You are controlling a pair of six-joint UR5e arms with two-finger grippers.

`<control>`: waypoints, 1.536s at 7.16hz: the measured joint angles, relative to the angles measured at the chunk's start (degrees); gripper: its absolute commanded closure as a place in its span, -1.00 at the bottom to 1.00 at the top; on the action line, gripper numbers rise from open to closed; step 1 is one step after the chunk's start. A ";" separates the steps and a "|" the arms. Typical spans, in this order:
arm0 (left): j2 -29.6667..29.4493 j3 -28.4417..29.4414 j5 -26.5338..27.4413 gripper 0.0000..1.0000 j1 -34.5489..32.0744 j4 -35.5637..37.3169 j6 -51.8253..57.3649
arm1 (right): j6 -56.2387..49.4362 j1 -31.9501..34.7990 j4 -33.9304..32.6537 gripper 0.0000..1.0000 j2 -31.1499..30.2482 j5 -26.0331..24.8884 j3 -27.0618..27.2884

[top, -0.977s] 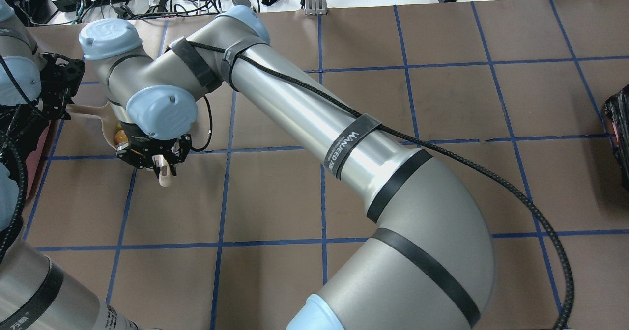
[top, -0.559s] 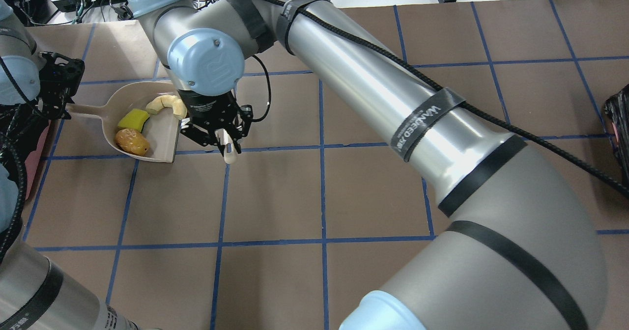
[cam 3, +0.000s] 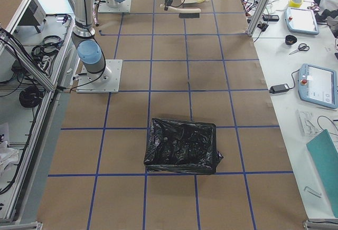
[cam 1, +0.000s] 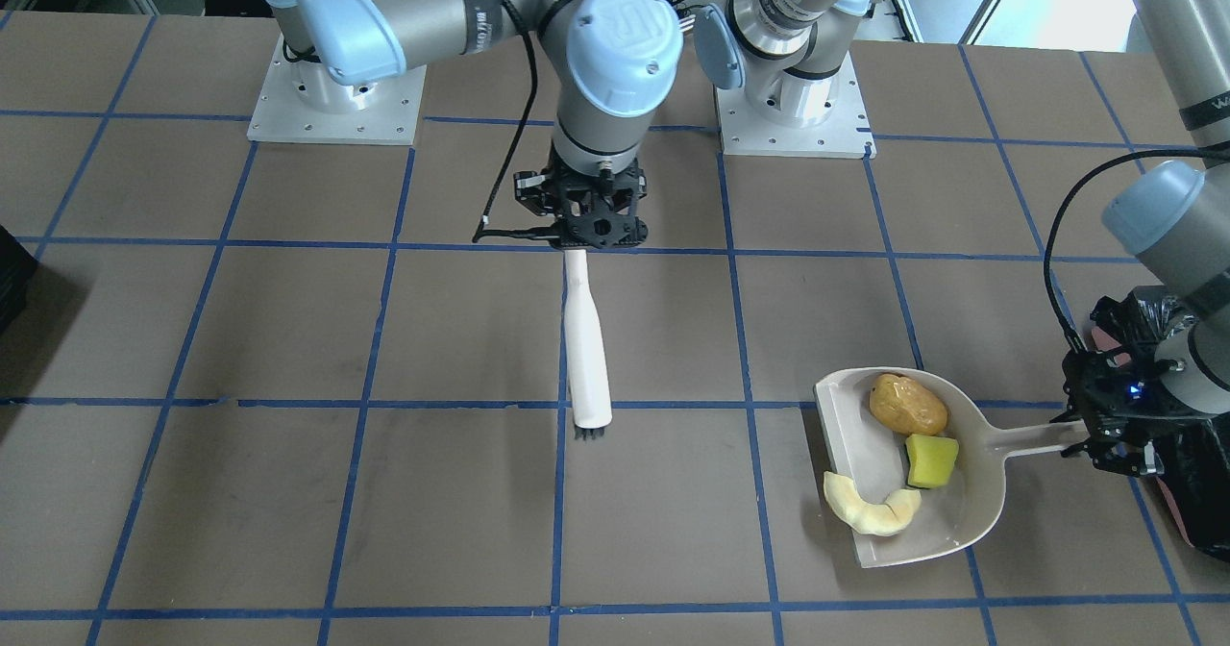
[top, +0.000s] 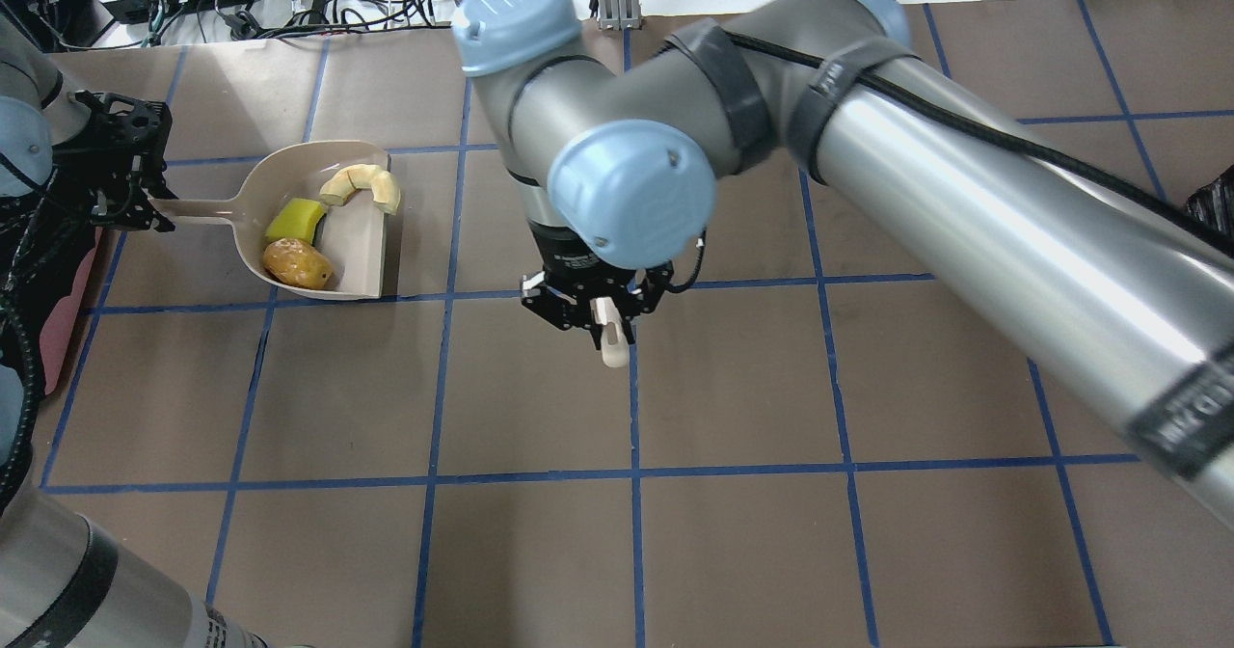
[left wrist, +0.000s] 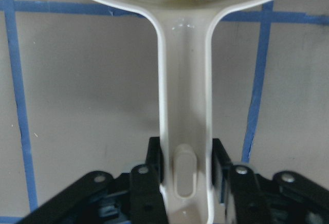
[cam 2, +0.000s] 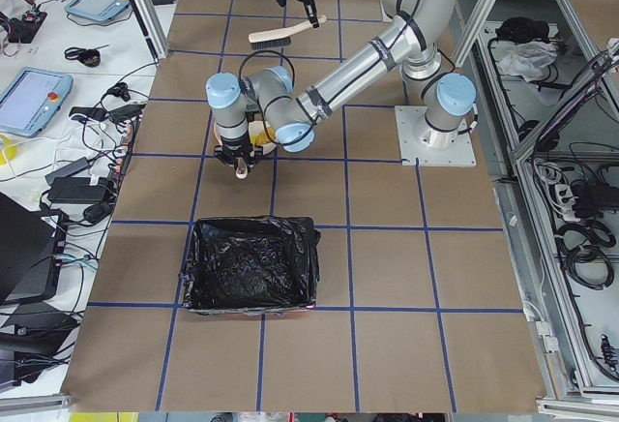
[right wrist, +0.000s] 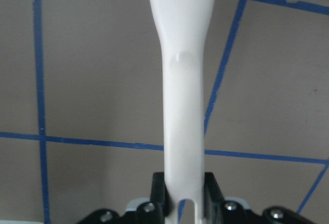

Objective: Sweep and dump trash in nearest bin
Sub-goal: 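Lift the dustpan over the black bin with the left gripper while the right gripper withdraws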

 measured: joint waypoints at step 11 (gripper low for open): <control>4.19 14.46 -6.66 1.00 29.06 -14.19 -8.77 | -13.77 -18.33 -18.82 1.00 -21.30 -6.12 36.92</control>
